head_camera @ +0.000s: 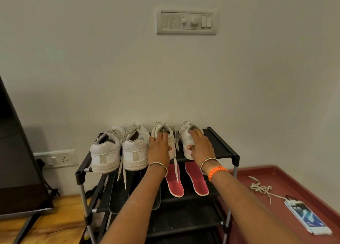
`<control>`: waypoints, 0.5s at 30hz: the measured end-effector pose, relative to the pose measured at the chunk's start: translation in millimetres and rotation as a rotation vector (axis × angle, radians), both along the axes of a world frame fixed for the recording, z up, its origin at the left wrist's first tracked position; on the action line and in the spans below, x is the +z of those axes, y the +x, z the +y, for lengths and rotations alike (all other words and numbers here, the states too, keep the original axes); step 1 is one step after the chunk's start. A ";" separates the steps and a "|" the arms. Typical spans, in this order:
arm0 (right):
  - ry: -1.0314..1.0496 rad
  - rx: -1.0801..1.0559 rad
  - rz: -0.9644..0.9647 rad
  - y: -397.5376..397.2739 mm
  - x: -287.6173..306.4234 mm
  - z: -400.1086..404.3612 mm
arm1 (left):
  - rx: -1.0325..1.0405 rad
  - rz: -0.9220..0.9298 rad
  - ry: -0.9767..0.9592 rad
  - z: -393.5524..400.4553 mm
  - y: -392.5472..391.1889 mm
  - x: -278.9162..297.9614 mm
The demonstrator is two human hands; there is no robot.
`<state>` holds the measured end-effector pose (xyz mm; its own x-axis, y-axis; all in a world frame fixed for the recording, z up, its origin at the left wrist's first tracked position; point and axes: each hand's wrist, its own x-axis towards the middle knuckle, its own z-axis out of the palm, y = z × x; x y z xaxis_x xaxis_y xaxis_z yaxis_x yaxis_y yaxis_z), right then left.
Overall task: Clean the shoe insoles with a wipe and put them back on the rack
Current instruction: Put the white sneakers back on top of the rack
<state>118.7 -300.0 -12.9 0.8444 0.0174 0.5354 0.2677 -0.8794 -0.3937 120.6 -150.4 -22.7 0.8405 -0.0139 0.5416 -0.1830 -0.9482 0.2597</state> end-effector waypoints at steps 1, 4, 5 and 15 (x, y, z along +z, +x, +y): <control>0.037 -0.002 -0.019 2.8 -2.8 -0.6 | -0.017 -0.017 0.004 0.3 0.5 -6.8; 0.115 -0.050 -0.079 6.2 -16.6 3.0 | -0.093 -0.043 -0.067 2.2 2.0 -23.3; 0.114 -0.072 -0.079 5.0 -21.9 5.6 | -0.108 -0.046 -0.093 2.5 3.1 -24.7; 0.121 -0.064 0.009 -8.9 -41.5 -0.7 | -0.109 0.004 -0.206 -4.7 5.0 -31.7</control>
<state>109.8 -300.7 -54.4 0.8464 -0.1014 0.5229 0.2083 -0.8405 -0.5002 125.6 -155.1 -54.4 0.8420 0.0059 0.5394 -0.2800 -0.8500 0.4463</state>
